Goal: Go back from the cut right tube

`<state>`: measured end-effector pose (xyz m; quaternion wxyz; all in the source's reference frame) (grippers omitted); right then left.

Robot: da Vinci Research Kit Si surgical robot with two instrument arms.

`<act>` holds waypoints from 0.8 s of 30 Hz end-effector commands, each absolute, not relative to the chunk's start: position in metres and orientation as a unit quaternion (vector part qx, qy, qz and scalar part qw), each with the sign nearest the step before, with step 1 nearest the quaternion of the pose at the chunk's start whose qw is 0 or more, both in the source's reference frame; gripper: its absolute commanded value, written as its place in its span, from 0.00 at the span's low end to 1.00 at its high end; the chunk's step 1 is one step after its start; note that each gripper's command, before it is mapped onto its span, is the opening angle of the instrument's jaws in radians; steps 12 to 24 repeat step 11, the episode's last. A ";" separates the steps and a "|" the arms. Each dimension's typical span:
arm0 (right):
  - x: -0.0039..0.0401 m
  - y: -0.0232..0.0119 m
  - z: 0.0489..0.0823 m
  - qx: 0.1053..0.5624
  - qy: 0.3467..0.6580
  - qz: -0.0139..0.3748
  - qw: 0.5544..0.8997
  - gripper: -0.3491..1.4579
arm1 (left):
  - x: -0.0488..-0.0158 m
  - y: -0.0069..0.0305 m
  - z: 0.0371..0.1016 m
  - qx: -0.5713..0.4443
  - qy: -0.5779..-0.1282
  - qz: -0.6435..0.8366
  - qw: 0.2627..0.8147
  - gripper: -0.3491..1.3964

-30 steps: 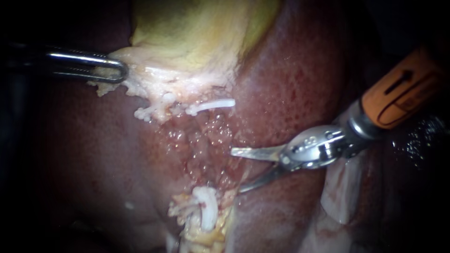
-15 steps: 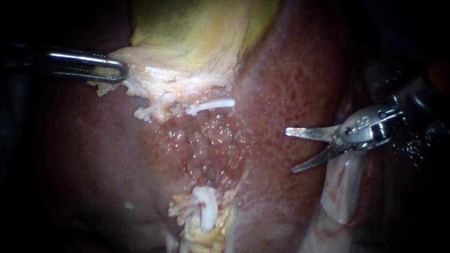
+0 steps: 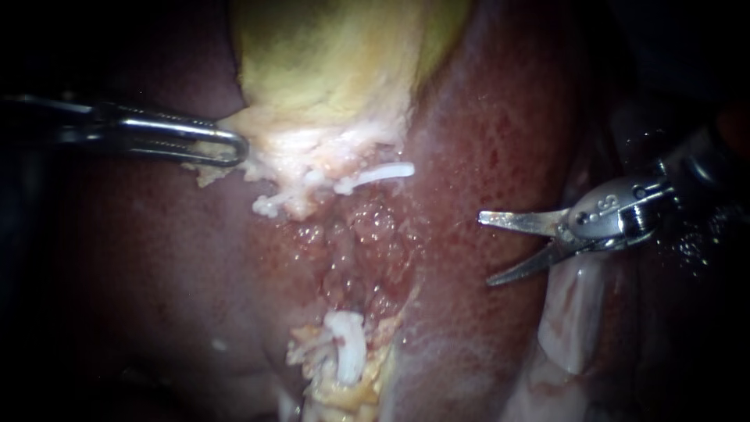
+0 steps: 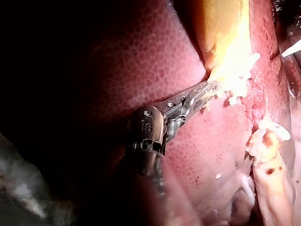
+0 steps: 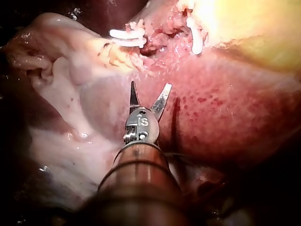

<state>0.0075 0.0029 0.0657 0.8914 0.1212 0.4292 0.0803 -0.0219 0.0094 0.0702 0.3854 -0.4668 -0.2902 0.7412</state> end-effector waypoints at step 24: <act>0.0075 0.0029 0.0657 0.121 0.429 0.080 0.891 1.00 | -0.0220 0.0093 0.0700 -0.466 -0.292 0.741 0.384 0.00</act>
